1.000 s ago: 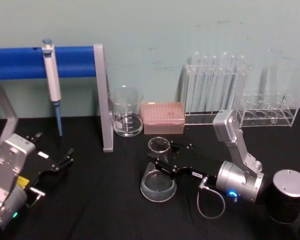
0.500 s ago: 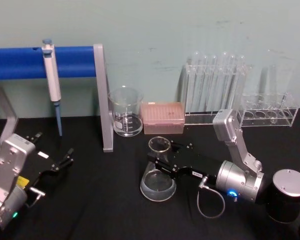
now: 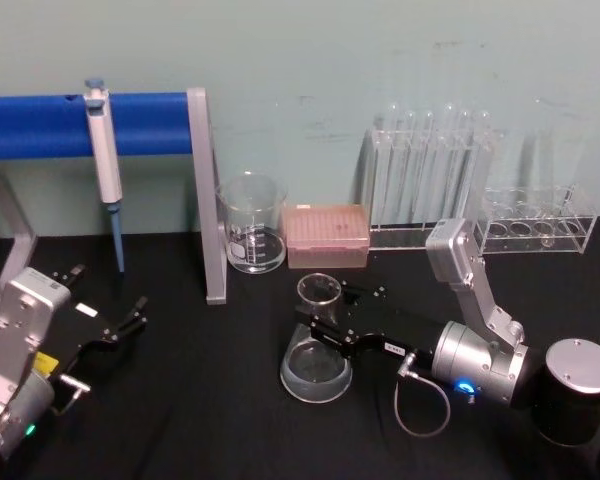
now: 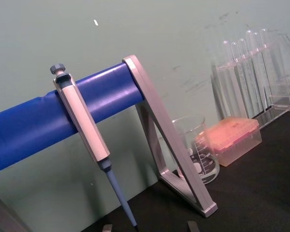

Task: Grasp the erlenmeyer flask with one hand, shake it three times, then place it back.

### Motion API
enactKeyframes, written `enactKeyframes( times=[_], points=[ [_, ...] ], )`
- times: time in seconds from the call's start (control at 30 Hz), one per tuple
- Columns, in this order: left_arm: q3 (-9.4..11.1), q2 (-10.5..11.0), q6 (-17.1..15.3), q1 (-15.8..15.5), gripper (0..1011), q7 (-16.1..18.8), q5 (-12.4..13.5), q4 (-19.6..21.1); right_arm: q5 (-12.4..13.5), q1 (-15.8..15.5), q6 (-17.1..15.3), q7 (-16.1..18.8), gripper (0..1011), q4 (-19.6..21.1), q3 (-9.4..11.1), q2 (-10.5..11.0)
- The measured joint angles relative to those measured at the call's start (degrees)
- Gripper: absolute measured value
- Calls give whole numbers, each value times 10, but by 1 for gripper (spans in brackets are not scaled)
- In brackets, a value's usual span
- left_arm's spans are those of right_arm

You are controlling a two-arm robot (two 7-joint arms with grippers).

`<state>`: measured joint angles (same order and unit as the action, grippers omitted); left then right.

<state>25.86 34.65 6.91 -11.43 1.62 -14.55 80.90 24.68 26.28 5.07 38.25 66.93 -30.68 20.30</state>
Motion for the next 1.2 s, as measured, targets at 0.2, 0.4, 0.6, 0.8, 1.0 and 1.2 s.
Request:
enactKeyframes(
  times=[0.2, 0.4, 0.6, 0.8, 1.0, 1.2],
  points=[
    [0, 0, 0, 0, 1001, 0, 0, 0, 0, 0, 0, 0, 449, 0, 0, 0],
    [0, 0, 0, 0, 1001, 0, 0, 0, -2, 0, -1, 1, 600, 0, 0, 0],
    [0, 0, 0, 0, 1001, 0, 0, 0, -2, 0, -1, 1, 787, 0, 0, 0],
    [0, 0, 0, 0, 1001, 0, 0, 0, -2, 0, -1, 0, 941, 0, 0, 0],
    [0, 0, 0, 0, 1001, 0, 0, 0, -1, 0, 0, 0, 1000, 0, 0, 0],
    [0, 0, 0, 0, 1001, 0, 0, 0, -1, 0, 0, 0, 1000, 0, 0, 0]
  ],
)
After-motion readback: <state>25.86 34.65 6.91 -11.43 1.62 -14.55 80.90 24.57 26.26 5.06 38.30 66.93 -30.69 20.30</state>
